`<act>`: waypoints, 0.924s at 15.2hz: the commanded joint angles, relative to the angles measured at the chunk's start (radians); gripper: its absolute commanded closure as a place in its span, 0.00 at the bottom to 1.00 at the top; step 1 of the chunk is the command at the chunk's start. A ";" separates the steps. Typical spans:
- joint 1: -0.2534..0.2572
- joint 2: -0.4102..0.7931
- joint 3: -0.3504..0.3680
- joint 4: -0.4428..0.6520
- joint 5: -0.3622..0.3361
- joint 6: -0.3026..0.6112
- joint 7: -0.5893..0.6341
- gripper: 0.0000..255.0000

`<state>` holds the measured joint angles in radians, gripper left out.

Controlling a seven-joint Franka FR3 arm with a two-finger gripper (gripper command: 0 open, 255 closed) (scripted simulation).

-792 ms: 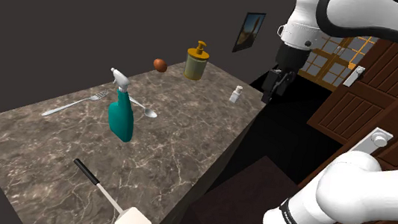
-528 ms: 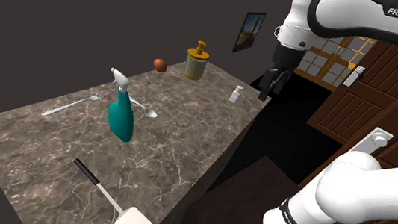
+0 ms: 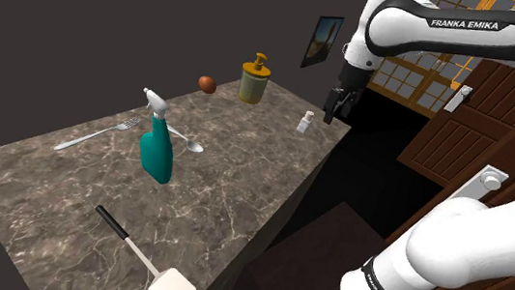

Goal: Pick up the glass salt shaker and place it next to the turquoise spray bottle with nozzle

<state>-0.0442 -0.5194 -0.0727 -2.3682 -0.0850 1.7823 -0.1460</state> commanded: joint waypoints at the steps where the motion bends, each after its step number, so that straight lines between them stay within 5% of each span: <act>1: -0.010 0.064 -0.027 0.035 -0.006 0.038 -0.029 0.00; 14: -0.068 0.510 -0.171 0.318 0.068 0.232 -0.239 0.00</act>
<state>-0.1061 -0.0523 -0.2336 -2.0875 -0.0301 2.0074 -0.3639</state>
